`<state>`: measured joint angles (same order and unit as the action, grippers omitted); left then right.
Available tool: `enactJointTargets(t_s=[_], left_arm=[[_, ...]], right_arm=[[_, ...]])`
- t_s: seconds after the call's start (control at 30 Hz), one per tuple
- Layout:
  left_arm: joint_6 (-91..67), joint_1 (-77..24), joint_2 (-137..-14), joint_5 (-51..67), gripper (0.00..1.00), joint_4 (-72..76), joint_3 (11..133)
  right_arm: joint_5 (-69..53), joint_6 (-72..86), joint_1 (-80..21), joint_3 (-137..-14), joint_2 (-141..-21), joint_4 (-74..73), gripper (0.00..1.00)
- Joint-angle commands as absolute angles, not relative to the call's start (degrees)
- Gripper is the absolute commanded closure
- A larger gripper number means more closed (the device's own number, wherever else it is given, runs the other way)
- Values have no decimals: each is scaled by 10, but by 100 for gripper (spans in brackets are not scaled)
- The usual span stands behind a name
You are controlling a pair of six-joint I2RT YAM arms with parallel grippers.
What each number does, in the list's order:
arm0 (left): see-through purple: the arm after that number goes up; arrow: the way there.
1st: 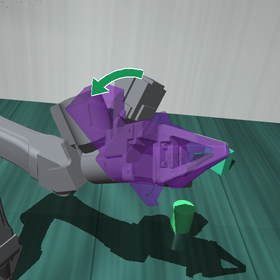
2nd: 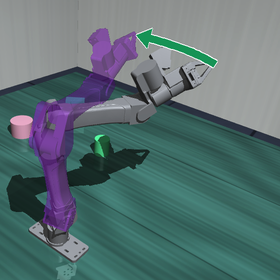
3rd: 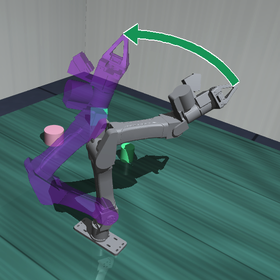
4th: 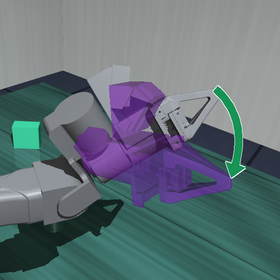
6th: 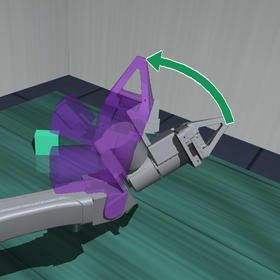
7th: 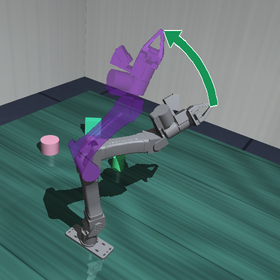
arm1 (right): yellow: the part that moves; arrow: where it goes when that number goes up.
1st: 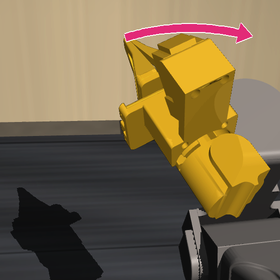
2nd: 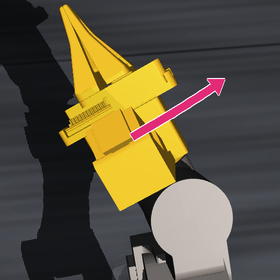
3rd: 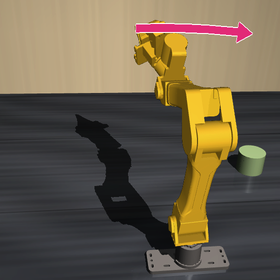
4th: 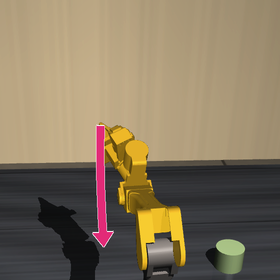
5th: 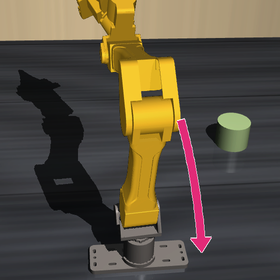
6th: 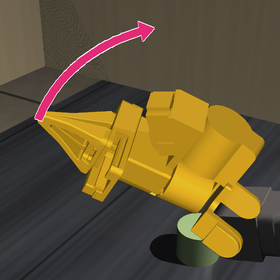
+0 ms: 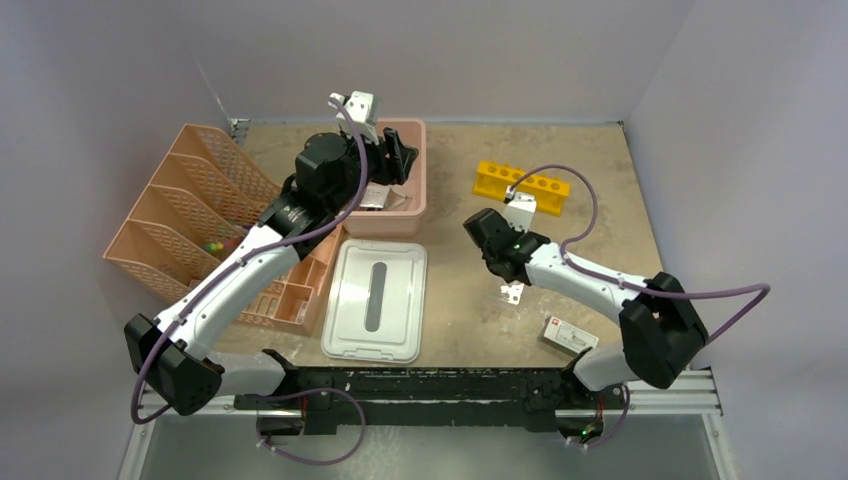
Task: Organize the chemistry lab equipment
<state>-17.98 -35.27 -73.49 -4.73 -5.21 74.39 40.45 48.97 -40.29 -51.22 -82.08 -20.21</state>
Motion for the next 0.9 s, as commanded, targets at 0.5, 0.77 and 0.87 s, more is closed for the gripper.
enactJointTargets(t_s=[0.5, 0.77, 0.87], left_arm=[[-183, -351, -717, -63, 44, -36, 746], [-234, -351, -735, -215, 44, -102, 767], [-244, -351, -725, -249, 44, -103, 762]], right_arm=[[353, 394, -397, -611, -740, -270, 48], [196, 236, -400, -655, -806, -156, 52], [197, 228, -421, -683, -864, -164, 50]])
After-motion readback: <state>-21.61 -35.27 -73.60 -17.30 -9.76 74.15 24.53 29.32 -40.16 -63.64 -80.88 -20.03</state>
